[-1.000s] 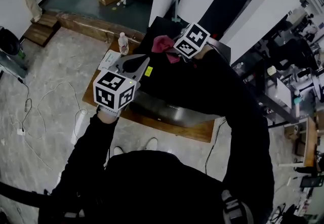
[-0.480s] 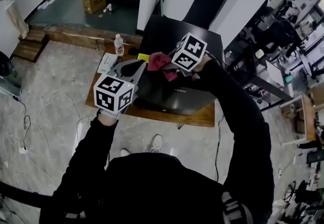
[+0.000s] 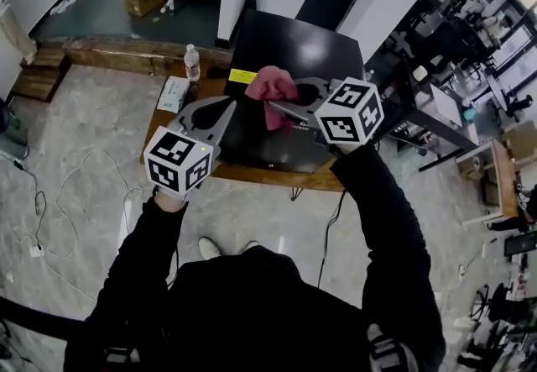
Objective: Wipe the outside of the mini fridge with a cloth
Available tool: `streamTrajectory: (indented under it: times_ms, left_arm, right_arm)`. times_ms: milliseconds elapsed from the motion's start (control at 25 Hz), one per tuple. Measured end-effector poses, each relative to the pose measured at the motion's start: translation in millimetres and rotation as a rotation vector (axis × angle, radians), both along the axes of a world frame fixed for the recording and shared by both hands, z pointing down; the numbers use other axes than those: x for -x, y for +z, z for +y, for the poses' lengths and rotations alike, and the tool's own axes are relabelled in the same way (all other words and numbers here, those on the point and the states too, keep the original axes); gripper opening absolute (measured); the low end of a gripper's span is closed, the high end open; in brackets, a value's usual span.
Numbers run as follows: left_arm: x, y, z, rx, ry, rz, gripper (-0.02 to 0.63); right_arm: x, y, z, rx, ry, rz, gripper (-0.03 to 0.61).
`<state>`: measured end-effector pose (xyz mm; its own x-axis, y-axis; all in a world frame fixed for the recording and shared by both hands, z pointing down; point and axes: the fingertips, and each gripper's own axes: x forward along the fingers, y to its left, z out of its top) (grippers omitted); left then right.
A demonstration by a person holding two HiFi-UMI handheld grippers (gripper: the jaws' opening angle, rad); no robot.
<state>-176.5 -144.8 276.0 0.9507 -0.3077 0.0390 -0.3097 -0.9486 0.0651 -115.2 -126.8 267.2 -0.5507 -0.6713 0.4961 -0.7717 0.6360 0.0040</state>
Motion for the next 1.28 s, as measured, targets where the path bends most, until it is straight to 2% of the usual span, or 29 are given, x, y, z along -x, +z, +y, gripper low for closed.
streamTrajectory:
  times_ms: [80,240,360,520,640,800,1040,1280]
  left_arm:
    - [3,-10,11,-0.041,-0.028,0.017,0.006]
    - [21,-15,29,-0.096,-0.1,0.04,0.006]
    - [39,-8,45,-0.104,-0.164,0.05,0.006]
    - [64,1,52,-0.091,-0.232,0.029,0.006]
    - [98,12,49,-0.085,-0.257,0.014,0.006]
    - [148,19,26,-0.071,-0.294,0.039,0.006]
    - [226,26,-23,-0.077,-0.252,0.039,0.006]
    - [317,35,-88,-0.079,-0.21,0.05,0.006]
  right_arm:
    - [-3,-14,13,-0.096,0.076,-0.161,0.092]
    - [11,-10,33,-0.192,0.166,-0.473,0.092]
    - [25,0,48,-0.257,0.203,-0.624,0.092]
    - [50,13,53,-0.312,0.212,-0.663,0.092]
    - [84,21,50,-0.328,0.218,-0.676,0.092]
    - [117,27,35,-0.346,0.29,-0.735,0.092]
    - [196,45,-14,-0.341,0.374,-0.813,0.091]
    - [288,56,-76,-0.375,0.443,-0.818,0.091]
